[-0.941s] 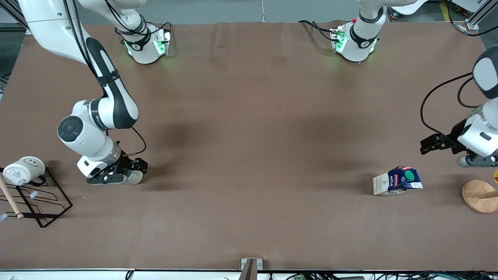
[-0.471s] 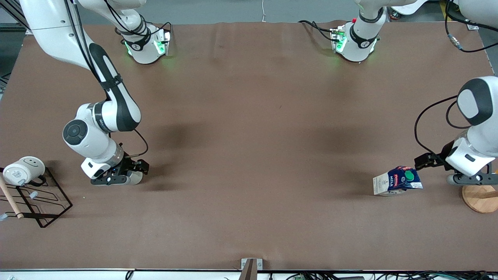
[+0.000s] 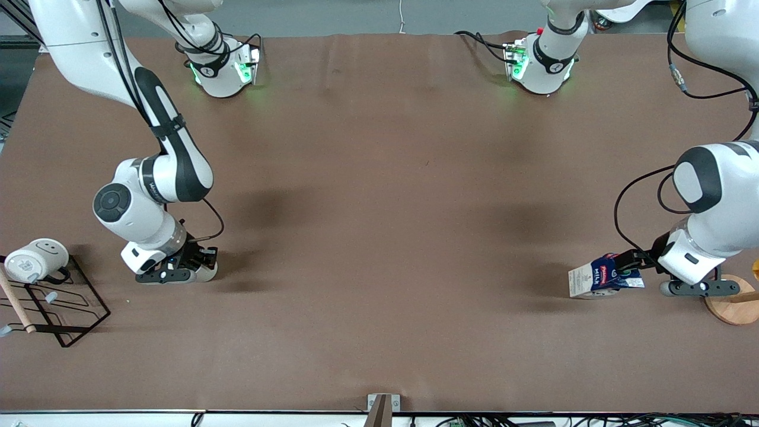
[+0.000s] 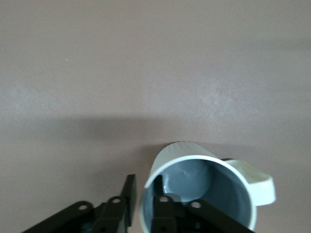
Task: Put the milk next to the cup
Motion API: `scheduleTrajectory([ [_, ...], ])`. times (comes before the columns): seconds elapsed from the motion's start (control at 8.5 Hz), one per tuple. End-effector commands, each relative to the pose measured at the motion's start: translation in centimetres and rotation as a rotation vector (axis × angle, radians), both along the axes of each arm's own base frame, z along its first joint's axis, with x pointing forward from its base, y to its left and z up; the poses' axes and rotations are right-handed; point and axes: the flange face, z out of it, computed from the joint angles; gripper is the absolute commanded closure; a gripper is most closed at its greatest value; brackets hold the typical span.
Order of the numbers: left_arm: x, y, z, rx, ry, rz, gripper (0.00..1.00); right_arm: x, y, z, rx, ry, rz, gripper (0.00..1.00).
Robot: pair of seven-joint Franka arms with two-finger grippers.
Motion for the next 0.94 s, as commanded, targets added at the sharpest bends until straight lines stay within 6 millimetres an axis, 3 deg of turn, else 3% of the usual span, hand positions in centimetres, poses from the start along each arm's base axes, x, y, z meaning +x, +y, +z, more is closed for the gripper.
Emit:
scheduleTrajectory([
  [0.0,0.7,-0.6,-1.1,-0.019,-0.021,-0.015,0.0,0.7,0.7,1.9,0.021,-0.024,-0.075,1.0],
  [0.12,0.8,-0.7,-1.8,-0.019,-0.014,-0.021,0.01,0.8,2.3,3.3,0.027,-0.031,-0.075,1.0],
  [0.24,0.9,-0.6,-2.0,-0.018,-0.024,-0.027,0.05,0.3,5.6,5.6,0.038,-0.016,-0.105,1.0],
  [0.47,1.0,-0.8,-2.4,-0.034,-0.024,-0.019,0.25,-0.6,16.1,10.5,0.073,-0.001,-0.203,1.0],
  [0.59,1.0,-0.8,-2.3,-0.035,-0.026,-0.019,0.36,-1.6,23.0,12.6,0.106,-0.022,-0.24,1.0],
  [0.82,1.0,-0.9,-2.2,-0.035,-0.027,-0.02,0.49,-4.5,34.8,9.7,0.113,-0.018,-0.237,1.0],
])
